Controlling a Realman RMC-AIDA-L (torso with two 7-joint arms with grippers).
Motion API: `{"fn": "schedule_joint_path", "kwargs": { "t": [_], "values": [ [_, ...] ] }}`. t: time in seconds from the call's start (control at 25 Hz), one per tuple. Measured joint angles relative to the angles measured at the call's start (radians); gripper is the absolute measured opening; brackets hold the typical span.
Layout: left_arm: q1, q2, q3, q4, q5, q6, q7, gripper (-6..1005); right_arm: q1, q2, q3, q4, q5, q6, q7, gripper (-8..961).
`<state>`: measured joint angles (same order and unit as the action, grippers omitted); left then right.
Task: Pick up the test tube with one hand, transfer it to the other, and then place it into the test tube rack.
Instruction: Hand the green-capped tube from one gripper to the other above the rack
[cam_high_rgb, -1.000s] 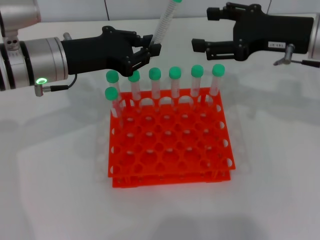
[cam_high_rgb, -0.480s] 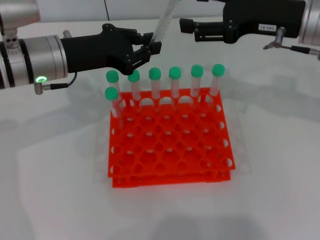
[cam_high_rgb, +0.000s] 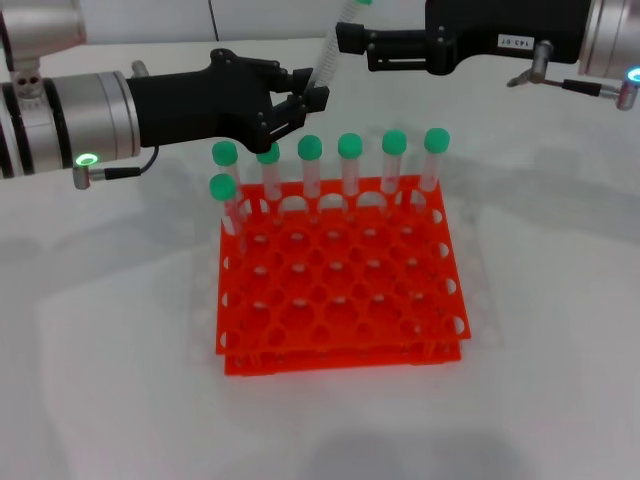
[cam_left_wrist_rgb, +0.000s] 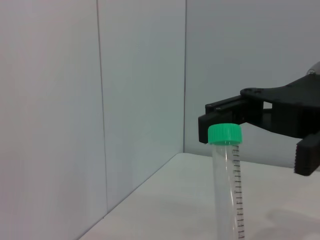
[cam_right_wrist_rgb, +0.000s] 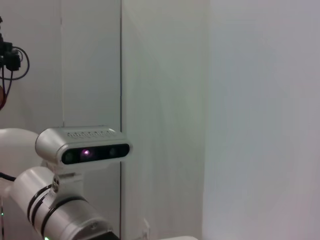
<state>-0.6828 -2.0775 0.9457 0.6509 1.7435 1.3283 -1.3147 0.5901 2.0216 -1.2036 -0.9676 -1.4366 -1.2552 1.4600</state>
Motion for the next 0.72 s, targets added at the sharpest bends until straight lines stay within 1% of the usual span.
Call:
{"fn": "schedule_joint_path", "kwargs": {
  "t": [0.28,0.72],
  "values": [
    [-0.002,-0.001,0.019,0.002,-0.006,0.000,0.000,226,0.003,0.000,-0.001,0.000,0.001,0.002,-0.001,732],
    [-0.010,0.000,0.021,0.014,-0.006,0.013,0.000,228,-0.001,-0.003,0.004,0.002,0.008,0.011,-0.002,729]
  ]
}}
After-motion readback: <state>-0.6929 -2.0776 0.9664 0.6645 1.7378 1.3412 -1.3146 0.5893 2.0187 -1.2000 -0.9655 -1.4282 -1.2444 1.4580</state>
